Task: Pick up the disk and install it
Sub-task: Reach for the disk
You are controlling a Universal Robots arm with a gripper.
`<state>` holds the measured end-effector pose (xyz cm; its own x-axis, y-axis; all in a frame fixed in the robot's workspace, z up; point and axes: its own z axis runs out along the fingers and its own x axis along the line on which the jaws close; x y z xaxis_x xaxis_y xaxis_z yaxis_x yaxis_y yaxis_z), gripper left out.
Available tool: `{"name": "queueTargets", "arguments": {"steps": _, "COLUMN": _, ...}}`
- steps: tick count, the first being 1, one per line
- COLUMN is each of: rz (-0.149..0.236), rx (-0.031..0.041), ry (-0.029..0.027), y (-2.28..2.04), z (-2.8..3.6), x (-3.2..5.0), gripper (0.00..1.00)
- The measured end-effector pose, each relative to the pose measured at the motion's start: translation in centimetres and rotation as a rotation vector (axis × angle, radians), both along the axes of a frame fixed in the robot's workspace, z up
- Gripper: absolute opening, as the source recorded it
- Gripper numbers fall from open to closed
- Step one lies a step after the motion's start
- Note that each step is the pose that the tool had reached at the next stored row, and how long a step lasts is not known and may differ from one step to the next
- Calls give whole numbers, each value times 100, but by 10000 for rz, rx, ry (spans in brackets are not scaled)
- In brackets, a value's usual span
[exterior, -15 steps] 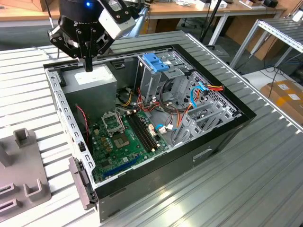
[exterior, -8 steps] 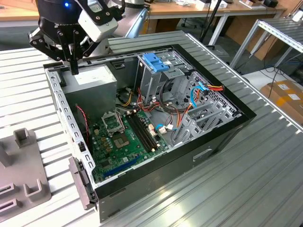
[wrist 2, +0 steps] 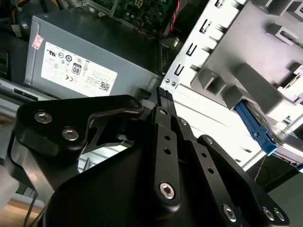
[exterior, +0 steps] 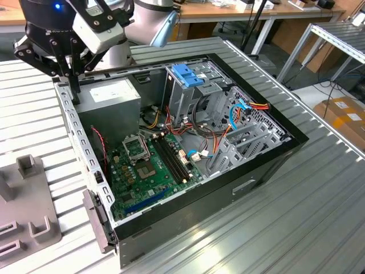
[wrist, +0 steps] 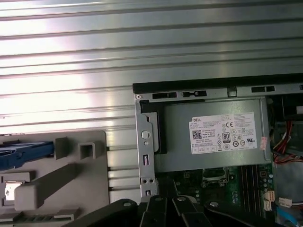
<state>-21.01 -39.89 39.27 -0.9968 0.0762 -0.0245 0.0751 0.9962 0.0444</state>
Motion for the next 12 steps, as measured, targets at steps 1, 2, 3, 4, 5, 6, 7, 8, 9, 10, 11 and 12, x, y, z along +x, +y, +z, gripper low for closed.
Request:
{"name": "queueTargets", "arguments": {"steps": 1, "rz": 0, "rx": 0, "ry": 0, "y": 0, "z": 0, "x": -44, "gripper": 11}}
{"name": "queueTargets", "arguments": {"steps": 2, "rz": 0, "rx": 1, "ry": -1, "y": 0, "z": -1, "x": -76, "gripper": 11}}
{"name": "queueTargets", "arguments": {"steps": 3, "rz": -1, "rx": 0, "ry": 0, "y": 0, "z": -1, "x": -105, "gripper": 11}}
{"name": "queueTargets", "arguments": {"steps": 4, "rz": -1, "rx": 0, "ry": 0, "y": 0, "z": -2, "x": -125, "gripper": 11}}
{"name": "queueTargets", "arguments": {"steps": 5, "rz": -1, "rx": 0, "ry": 0, "y": 0, "z": -2, "x": -147, "gripper": 11}}
{"name": "queueTargets", "arguments": {"steps": 6, "rz": -1, "rx": 0, "ry": 0, "y": 0, "z": -3, "x": -173, "gripper": 11}}
{"name": "queueTargets", "arguments": {"steps": 7, "rz": 0, "rx": -1, "ry": 1, "y": 0, "z": -2, "x": -203, "gripper": 11}}
{"name": "queueTargets", "arguments": {"steps": 8, "rz": 0, "rx": 0, "ry": 0, "y": 0, "z": -3, "x": -232, "gripper": 11}}
{"name": "queueTargets", "arguments": {"steps": 9, "rz": 1, "rx": 1, "ry": 0, "y": 0, "z": -4, "x": -283, "gripper": 11}}
{"name": "queueTargets", "arguments": {"steps": 10, "rz": -1, "rx": 0, "ry": 0, "y": 0, "z": -5, "x": -313, "gripper": 11}}
{"name": "queueTargets", "arguments": {"steps": 11, "rz": -1, "rx": 0, "ry": 0, "y": 0, "z": -5, "x": -344, "gripper": 11}}
{"name": "queueTargets", "arguments": {"steps": 12, "rz": -1, "rx": 0, "ry": 0, "y": 0, "z": -6, "x": -367, "gripper": 11}}
